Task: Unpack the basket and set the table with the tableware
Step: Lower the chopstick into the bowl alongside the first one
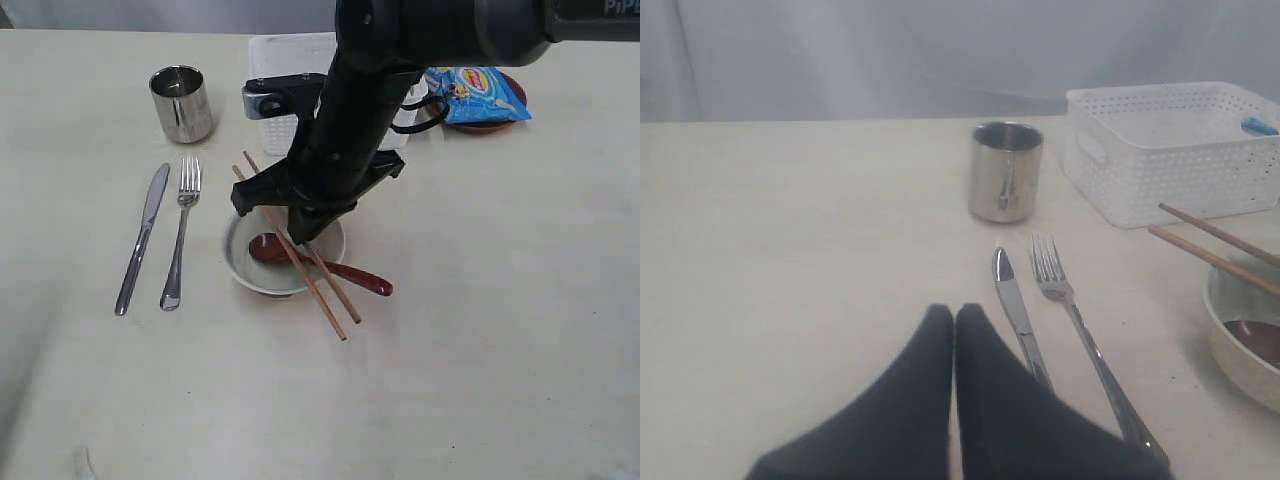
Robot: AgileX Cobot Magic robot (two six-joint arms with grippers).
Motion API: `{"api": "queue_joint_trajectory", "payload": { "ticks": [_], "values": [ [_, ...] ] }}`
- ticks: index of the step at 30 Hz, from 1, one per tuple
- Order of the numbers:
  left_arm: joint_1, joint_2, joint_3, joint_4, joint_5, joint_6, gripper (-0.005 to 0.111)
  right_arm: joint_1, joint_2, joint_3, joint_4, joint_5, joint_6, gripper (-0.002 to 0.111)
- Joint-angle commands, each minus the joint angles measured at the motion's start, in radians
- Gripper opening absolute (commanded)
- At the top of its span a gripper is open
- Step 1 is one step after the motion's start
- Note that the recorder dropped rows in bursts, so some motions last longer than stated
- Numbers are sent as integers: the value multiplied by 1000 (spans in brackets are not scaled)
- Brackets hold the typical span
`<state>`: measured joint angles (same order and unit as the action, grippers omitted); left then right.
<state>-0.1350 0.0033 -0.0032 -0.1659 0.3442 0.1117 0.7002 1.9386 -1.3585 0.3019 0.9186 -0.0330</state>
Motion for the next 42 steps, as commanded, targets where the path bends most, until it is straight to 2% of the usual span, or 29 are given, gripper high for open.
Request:
{"api": "queue_joint_trajectory", "payload": {
  "ticks": [1,6,8,30,33,39,42],
  "values": [
    [-8,-3,3,1,-2,-3,0,2,-1,0,6,6,-12,2],
    [-8,-3,3,1,-2,-3,0,2,-1,0,6,3,-12,29],
    [-8,-3,3,1,-2,-3,0,2,-1,0,6,3,-12,35],
    [-8,-3,3,1,-2,-1,0,5,-52,0,71,-5,-70,36],
    [-8,-3,3,1,-2,-1,0,28,-54,0,94,3,-117,31],
    [-8,-3,3,1,-2,-1,0,118,-29,0,73,-28,-126,0],
    [-8,-3,3,1,-2,-3,0,131,-24,0,51,-60,-105,0]
  ]
}}
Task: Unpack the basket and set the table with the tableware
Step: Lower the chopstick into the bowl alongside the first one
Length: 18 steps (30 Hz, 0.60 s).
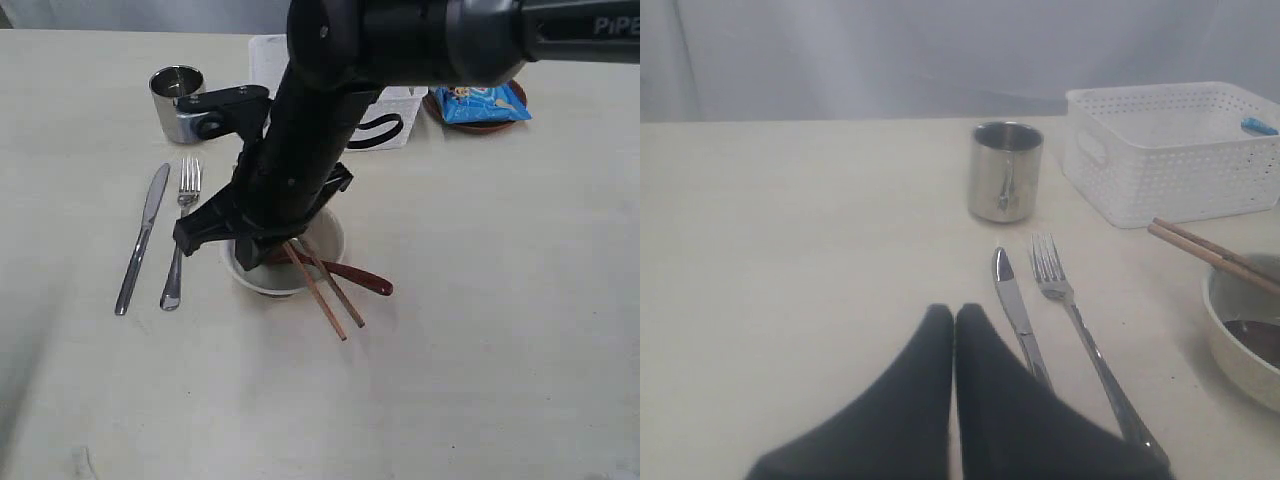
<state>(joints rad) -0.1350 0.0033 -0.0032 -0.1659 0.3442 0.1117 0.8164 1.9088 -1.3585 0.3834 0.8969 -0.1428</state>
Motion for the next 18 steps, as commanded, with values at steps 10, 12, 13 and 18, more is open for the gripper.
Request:
{"api": "queue_joint_trajectory", "payload": {
  "ticks": [10,12,13,18],
  "values": [
    [-8,-3,3,1,-2,-3,0,15,25,0,-166,2,95,0],
    [-8,-3,3,1,-2,-3,0,15,37,0,-166,2,95,0],
    [-8,-3,3,1,-2,-3,0,15,46,0,-160,2,93,0],
    [-8,-3,3,1,-2,-3,0,15,64,0,-176,0,103,0]
  ]
}}
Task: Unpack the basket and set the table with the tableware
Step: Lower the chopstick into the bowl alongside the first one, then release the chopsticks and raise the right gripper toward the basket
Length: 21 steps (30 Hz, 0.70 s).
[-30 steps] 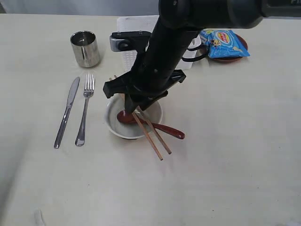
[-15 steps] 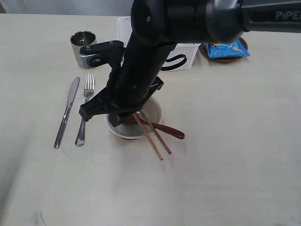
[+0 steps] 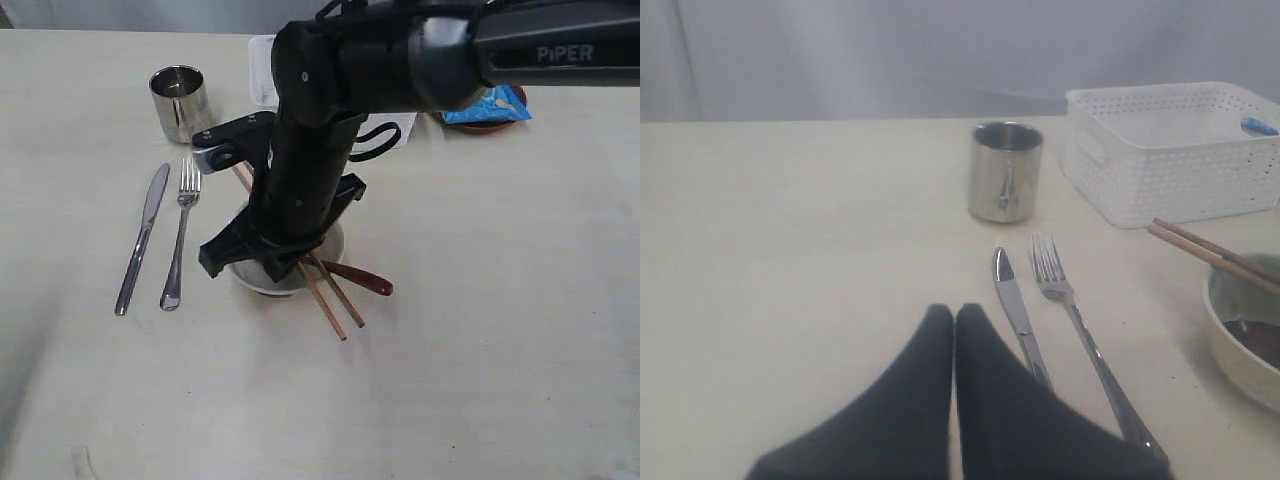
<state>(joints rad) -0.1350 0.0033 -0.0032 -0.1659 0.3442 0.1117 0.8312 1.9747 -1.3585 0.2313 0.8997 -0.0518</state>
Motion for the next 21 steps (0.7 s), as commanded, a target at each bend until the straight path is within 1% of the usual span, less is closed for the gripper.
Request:
{"api": "queue_joint_trajectory", "payload": {
  "ticks": [1,3,11,17,21],
  "values": [
    [-8,-3,3,1,-2,-3,0,0,-2,0,-55,-3,39,0],
    [-8,-3,3,1,-2,-3,0,0,-2,0,-102,1,59,0],
    [-8,-3,3,1,-2,-1,0,0,-17,0,-91,-11,59,0],
    [-8,-3,3,5,-2,-1,0,-3,-122,-2,-76,-34,52,0],
    [-8,-3,3,5,-2,-1,0,-3,-208,-16,-126,-39,44,0]
  ]
}}
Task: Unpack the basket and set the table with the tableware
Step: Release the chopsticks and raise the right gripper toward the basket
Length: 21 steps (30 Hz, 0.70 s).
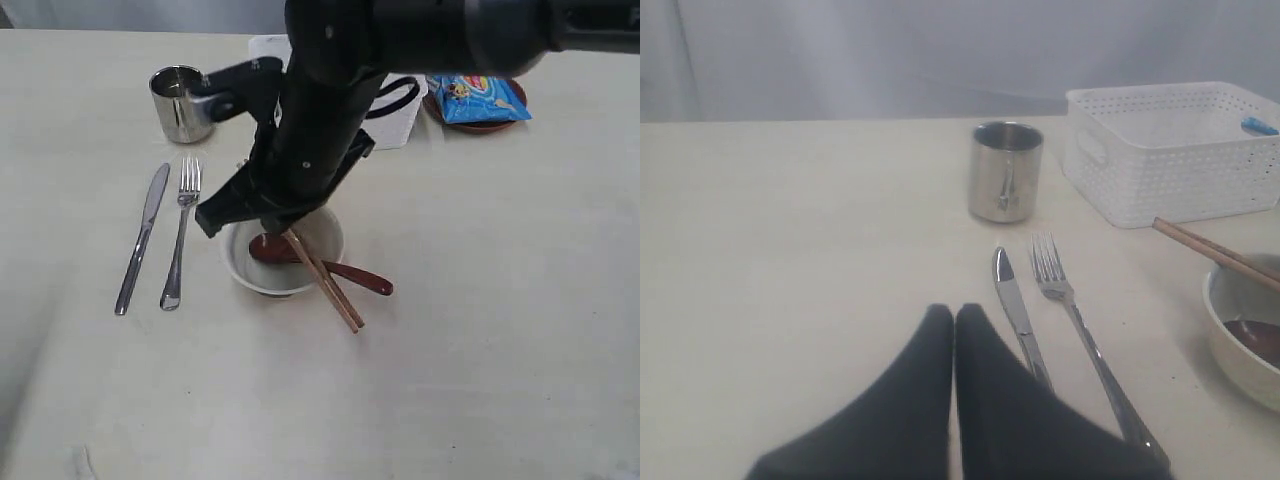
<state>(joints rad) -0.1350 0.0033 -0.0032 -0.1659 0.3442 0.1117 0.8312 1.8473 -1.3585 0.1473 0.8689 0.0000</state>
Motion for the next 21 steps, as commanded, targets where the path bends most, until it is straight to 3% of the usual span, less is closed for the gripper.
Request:
{"api": "queue_joint_trajectory", "payload": {
  "ticks": [1,6,12,21],
  "values": [
    [-8,-3,3,5,-2,-1,0,-3,-97,-21,-63,-8,-8,0],
    [-8,-3,3,5,-2,-1,0,-74,-160,-78,-170,26,-8,0],
    [-8,-3,3,5,-2,-1,0,-269,-171,-125,-169,69,-125,0],
    [-8,-3,3,4,-2,-3,0,-459,-118,-125,47,-45,-625,0]
  ]
}}
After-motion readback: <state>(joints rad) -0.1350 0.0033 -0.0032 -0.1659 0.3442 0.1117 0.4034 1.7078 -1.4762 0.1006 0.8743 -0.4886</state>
